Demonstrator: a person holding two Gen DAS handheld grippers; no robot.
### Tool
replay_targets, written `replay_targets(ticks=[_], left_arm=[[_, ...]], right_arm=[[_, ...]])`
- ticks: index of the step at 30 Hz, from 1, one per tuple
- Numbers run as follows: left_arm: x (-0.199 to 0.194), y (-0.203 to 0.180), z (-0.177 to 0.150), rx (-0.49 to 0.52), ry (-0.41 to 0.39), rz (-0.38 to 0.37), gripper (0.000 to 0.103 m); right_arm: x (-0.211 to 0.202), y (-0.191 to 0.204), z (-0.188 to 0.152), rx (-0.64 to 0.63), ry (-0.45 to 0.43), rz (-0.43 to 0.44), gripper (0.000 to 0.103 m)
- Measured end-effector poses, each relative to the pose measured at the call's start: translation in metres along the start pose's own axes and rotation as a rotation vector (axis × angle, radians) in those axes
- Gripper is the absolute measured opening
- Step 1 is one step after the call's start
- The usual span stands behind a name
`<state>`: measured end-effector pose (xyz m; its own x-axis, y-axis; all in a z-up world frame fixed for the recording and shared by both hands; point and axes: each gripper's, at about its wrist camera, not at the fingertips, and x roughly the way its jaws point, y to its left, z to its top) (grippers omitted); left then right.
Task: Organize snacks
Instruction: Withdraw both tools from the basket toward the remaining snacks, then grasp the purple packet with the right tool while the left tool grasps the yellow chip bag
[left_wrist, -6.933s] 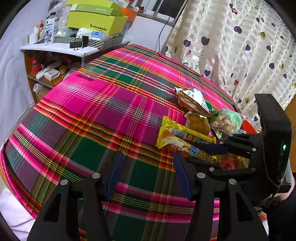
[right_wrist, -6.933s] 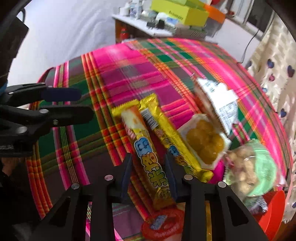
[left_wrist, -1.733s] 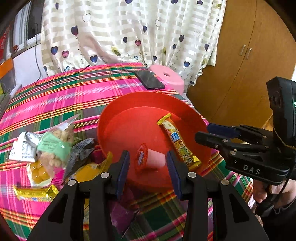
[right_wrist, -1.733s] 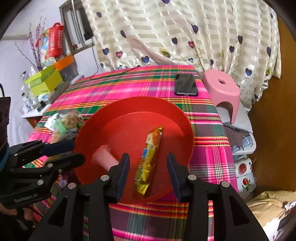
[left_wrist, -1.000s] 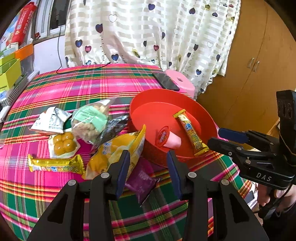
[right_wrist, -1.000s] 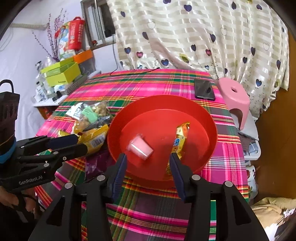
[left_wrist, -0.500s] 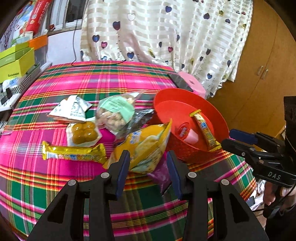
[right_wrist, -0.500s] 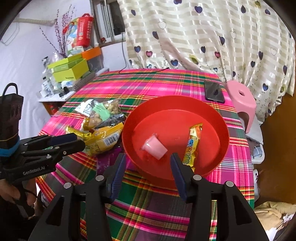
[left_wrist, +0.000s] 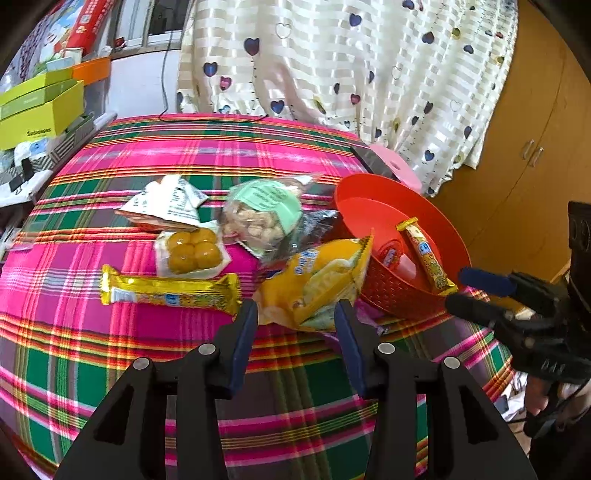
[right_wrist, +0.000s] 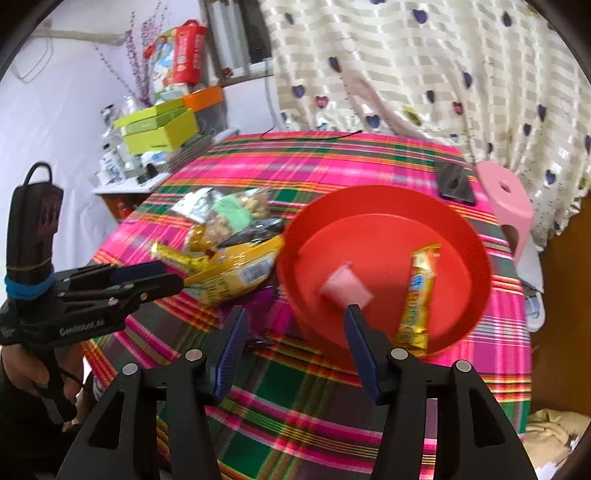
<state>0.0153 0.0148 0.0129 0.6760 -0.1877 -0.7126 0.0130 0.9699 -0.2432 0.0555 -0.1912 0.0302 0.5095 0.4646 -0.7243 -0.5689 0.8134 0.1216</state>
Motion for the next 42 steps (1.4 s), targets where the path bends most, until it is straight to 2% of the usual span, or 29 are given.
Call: replay_targets(ticks=[7,23,24,26,33,42], left_arm=[[-0.008,0.022,-0.001,-0.03,-0.022,0.019,0.045],[-0.009,0.041,-0.009,-0.059,-0.027,-0.018,0.045],[-0.008,0.041,-0.009,-0.055,-0.025,-0.021,0.045],[-0.007,0.039,-0.009,-0.046,-0.022,-0.028,0.047],[0.002,0.031,-0.006,-0.009,-0.007,-0.083,0.053],[0.022,0.013,0.009,0.075,-0.006,-0.128,0.059]], right_arm=[[0.027,0.03,-0.004,-0.082,0.056,0.073,0.053],[0.096,0.054,-0.007,-0.145,0.186,0.019,0.053],[0.1,0.054,-0.007,-0.148,0.194,0.014,0.052],[0.105,0.056,-0.008,-0.164,0.201,-0.003,0.043],[0.094,0.054,-0.014,-0.17,0.185,-0.016,0.034],[0.05,0.039,-0.029,-0.124,0.148,-0.006,0.034]])
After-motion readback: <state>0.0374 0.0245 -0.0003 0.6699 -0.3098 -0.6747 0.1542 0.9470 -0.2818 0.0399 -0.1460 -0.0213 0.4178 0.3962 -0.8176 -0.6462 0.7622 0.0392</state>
